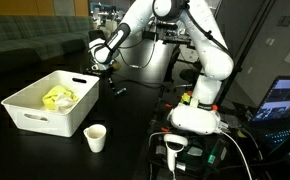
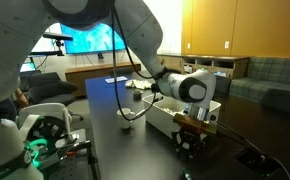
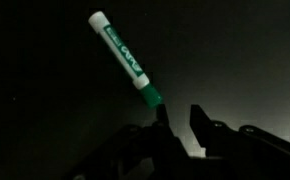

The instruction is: Put the towels in the basket and the tape and marker in the mug

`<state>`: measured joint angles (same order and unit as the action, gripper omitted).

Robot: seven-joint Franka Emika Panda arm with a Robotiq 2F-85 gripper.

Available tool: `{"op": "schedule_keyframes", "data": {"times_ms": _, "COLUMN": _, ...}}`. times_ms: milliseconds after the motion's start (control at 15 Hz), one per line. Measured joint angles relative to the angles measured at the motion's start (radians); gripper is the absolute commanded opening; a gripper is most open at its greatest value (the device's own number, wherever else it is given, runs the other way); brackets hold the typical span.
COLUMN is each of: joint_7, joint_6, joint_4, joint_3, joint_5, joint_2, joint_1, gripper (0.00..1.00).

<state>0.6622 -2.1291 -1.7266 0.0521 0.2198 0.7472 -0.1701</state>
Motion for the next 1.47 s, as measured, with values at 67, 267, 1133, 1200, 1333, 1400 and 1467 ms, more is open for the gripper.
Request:
{"op": "schedule_keyframes", "data": {"times_ms": 67, "joint_7": 0.0, "joint_6": -0.004, "joint_4": -0.005, "joint_3": -0.008, "joint_5": 0.0, "joint_2": 0.005, "joint_1": -0.005, "gripper": 0.71}}
{"op": "schedule_keyframes", "data": {"times_ms": 267, "joint_7": 0.0, "joint_6": -0.042, "joint_4": -0.032, "joint_3": -0.029, "joint_5": 0.0, "joint_2": 0.013, "joint_1": -0.022, "gripper": 0.93}}
{"op": "schedule_keyframes", "data": {"times_ms": 1133, "joint_7": 0.03, "joint_6": -0.409, "joint_4": -0.117, "joint_3": -0.094, "joint_5": 0.095, "joint_2": 0.029, "joint_1": -0.054, "gripper": 1.0}}
{"op": "schedule_keyframes", "data": {"times_ms": 1200, "joint_7": 0.044, "joint_6": -0.424, "joint_4": -0.118, "joint_3": -0.094, "joint_5": 0.101, "joint_2": 0.035, "joint_1": -0.056, "gripper": 1.0}}
{"op": "schedule_keyframes", "data": {"times_ms": 1333, "joint_7": 0.077, "joint_6": -0.449, "joint_4": -0.123, "joint_3": -0.094, "joint_5": 0.11, "joint_2": 0.043, "joint_1": -0.062, "gripper": 1.0}}
{"op": "schedule_keyframes", "data": {"times_ms": 1400, "joint_7": 0.096, "joint_6": -0.456, "joint_4": -0.127, "joint_3": -0.094, "joint_5": 0.112, "joint_2": 0.044, "joint_1": -0.066, "gripper": 1.0}}
{"op": "schedule_keyframes", "data": {"times_ms": 1467, "joint_7": 0.117, "joint_6": -0.46, "joint_4": -0.13, "joint_3": -0.094, "joint_5": 0.113, "joint_2": 0.044, "joint_1": -0.071, "gripper": 1.0}}
